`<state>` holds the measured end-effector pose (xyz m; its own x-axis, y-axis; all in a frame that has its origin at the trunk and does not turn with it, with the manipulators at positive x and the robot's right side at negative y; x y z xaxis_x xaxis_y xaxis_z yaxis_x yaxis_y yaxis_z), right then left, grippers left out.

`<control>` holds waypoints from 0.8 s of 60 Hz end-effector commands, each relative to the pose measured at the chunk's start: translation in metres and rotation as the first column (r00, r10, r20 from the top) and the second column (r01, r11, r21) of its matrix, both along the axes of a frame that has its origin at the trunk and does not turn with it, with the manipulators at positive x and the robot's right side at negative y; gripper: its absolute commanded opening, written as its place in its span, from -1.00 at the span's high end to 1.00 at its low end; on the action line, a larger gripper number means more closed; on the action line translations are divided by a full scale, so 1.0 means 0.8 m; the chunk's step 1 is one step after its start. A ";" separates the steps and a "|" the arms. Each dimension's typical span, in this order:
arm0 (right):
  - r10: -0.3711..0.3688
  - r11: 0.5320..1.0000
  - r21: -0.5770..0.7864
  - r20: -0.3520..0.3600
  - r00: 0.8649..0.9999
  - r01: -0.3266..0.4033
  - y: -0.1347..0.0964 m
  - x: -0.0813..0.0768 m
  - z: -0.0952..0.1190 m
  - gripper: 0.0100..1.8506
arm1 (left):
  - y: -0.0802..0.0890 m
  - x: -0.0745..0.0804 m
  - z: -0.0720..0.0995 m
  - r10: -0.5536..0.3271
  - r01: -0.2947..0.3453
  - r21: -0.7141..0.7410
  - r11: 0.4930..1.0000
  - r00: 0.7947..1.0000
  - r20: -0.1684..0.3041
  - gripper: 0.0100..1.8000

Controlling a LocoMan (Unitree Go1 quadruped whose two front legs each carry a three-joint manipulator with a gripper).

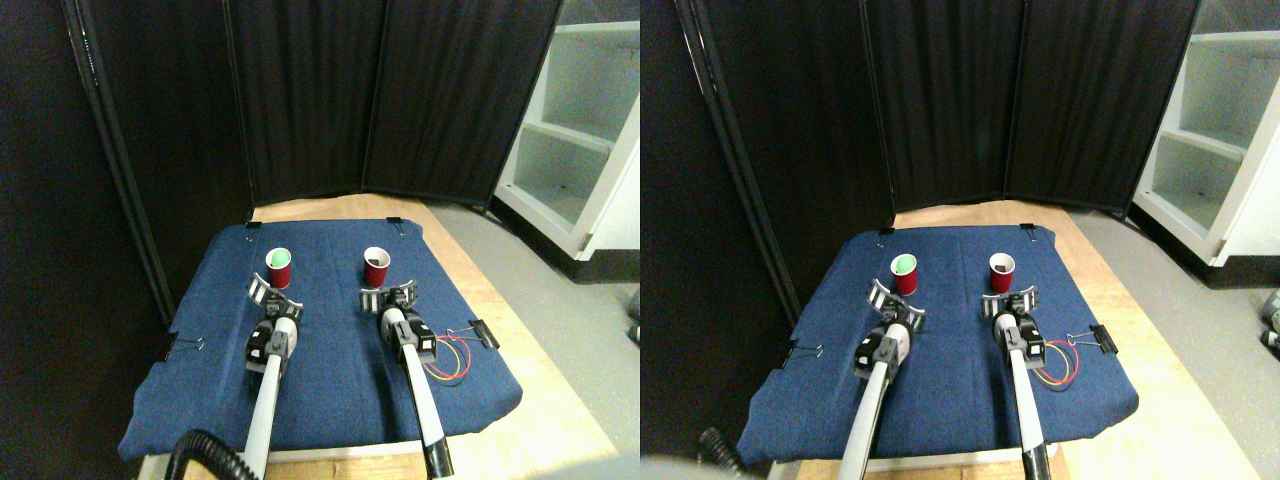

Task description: Pour (bimanual)

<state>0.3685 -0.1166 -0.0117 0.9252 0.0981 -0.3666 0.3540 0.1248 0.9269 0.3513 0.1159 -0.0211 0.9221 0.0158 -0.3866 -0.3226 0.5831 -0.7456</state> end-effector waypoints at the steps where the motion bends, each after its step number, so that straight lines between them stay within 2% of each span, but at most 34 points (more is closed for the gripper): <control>1: -0.006 1.000 -0.013 0.066 0.998 0.007 -0.004 -0.015 0.018 -0.55 | 0.010 -0.025 0.012 -0.088 0.080 0.179 0.981 0.995 0.038 -0.55; 3: -0.002 1.000 -0.022 0.085 0.996 0.004 -0.006 -0.024 0.021 -0.59 | 0.012 -0.034 0.018 -0.137 0.122 0.235 0.964 0.989 0.048 -0.59; 7: 0.014 1.000 -0.021 0.110 0.994 -0.012 -0.007 -0.034 0.025 -0.58 | 0.014 -0.044 0.025 -0.171 0.152 0.262 0.953 0.984 0.051 -0.59; 9: 0.018 1.000 -0.027 0.120 0.993 -0.015 -0.008 -0.042 0.029 -0.57 | 0.014 -0.050 0.030 -0.215 0.185 0.309 0.933 0.974 0.068 -0.61; 13: 0.027 0.999 -0.030 0.136 0.990 -0.023 -0.008 -0.051 0.036 -0.57 | 0.013 -0.058 0.036 -0.251 0.208 0.353 0.912 0.965 0.080 -0.54; 16: 0.037 0.999 -0.040 0.154 0.987 -0.031 -0.008 -0.057 0.041 -0.55 | 0.012 -0.063 0.040 -0.288 0.235 0.382 0.894 0.954 0.088 -0.56; 19: 0.058 0.995 -0.096 0.190 0.980 -0.040 -0.007 -0.066 0.048 -0.50 | 0.011 -0.070 0.047 -0.345 0.257 0.467 0.846 0.932 0.114 -0.58; 23: 0.070 0.992 -0.120 0.207 0.976 -0.046 -0.006 -0.072 0.053 -0.47 | 0.010 -0.074 0.051 -0.404 0.289 0.521 0.803 0.907 0.119 -0.61; 26: 0.109 0.968 -0.245 0.244 0.964 -0.047 -0.004 -0.079 0.059 -0.48 | 0.010 -0.076 0.057 -0.510 0.334 0.609 0.720 0.849 0.137 -0.65; 27: 0.129 0.960 -0.275 0.257 0.958 -0.055 -0.003 -0.081 0.061 -0.49 | 0.010 -0.077 0.058 -0.572 0.354 0.654 0.669 0.806 0.149 -0.69; 28: 0.144 0.959 -0.276 0.266 0.953 -0.068 -0.002 -0.083 0.063 -0.50 | 0.010 -0.077 0.060 -0.609 0.356 0.701 0.617 0.780 0.140 -0.74; 29: 0.151 0.958 -0.279 0.270 0.951 -0.073 -0.002 -0.084 0.064 -0.50 | 0.010 -0.078 0.061 -0.628 0.356 0.722 0.593 0.766 0.138 -0.76; 30: 0.151 0.958 -0.279 0.270 0.951 -0.073 -0.002 -0.084 0.064 -0.50 | 0.010 -0.078 0.061 -0.628 0.356 0.722 0.593 0.766 0.138 -0.76; 32: 0.169 0.950 -0.303 0.284 0.944 -0.079 -0.001 -0.087 0.067 -0.50 | 0.009 -0.081 0.066 -0.697 0.350 0.776 0.525 0.699 0.157 -0.79; 33: 0.177 0.946 -0.315 0.289 0.941 -0.081 0.000 -0.088 0.069 -0.51 | 0.008 -0.082 0.068 -0.724 0.341 0.783 0.520 0.663 0.192 -0.75; 34: 0.178 0.945 -0.318 0.290 0.940 -0.080 0.001 -0.089 0.069 -0.51 | 0.007 -0.083 0.069 -0.731 0.329 0.788 0.520 0.648 0.212 -0.72; 35: 0.177 0.944 -0.322 0.291 0.940 -0.078 0.001 -0.089 0.070 -0.51 | 0.005 -0.085 0.071 -0.739 0.301 0.795 0.526 0.625 0.252 -0.64; 37: 0.177 0.945 -0.318 0.296 0.939 -0.078 0.002 -0.090 0.070 -0.50 | 0.003 -0.088 0.074 -0.747 0.276 0.799 0.534 0.598 0.292 -0.51; 38: 0.177 0.945 -0.318 0.296 0.939 -0.078 0.002 -0.090 0.070 -0.50 | 0.003 -0.088 0.074 -0.747 0.276 0.799 0.534 0.598 0.292 -0.51; 39: 0.175 0.945 -0.318 0.296 0.939 -0.076 0.002 -0.090 0.070 -0.52 | 0.002 -0.089 0.075 -0.765 0.287 0.792 0.539 0.561 0.317 -0.40; 40: 0.171 0.947 -0.314 0.298 0.939 -0.073 0.003 -0.090 0.070 -0.51 | 0.001 -0.091 0.077 -0.778 0.288 0.794 0.536 0.534 0.332 -0.31; 41: 0.169 0.949 -0.308 0.301 0.938 -0.071 0.004 -0.090 0.071 -0.49 | 0.000 -0.092 0.078 -0.788 0.286 0.799 0.529 0.516 0.337 -0.23; 43: 0.171 0.950 -0.304 0.306 0.937 -0.074 0.004 -0.090 0.071 -0.48 | -0.001 -0.094 0.081 -0.798 0.299 0.795 0.527 0.497 0.342 -0.17; 44: 0.166 0.951 -0.301 0.307 0.937 -0.071 0.004 -0.089 0.071 -0.48 | -0.001 -0.096 0.083 -0.808 0.312 0.792 0.524 0.478 0.346 -0.16; 47: 0.166 0.955 -0.289 0.311 0.936 -0.073 0.005 -0.088 0.071 -0.48 | -0.002 -0.098 0.087 -0.809 0.321 0.784 0.532 0.467 0.358 -0.11; 48: 0.168 0.953 -0.296 0.312 0.935 -0.073 0.005 -0.088 0.071 -0.48 | -0.003 -0.099 0.089 -0.813 0.323 0.784 0.530 0.456 0.362 -0.10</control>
<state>0.2966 -0.1169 0.0311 0.9756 0.1535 -0.1572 0.0740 0.4439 0.8930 0.2780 0.1158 0.0351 0.8311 -0.5555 0.0265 0.5561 0.8296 -0.0494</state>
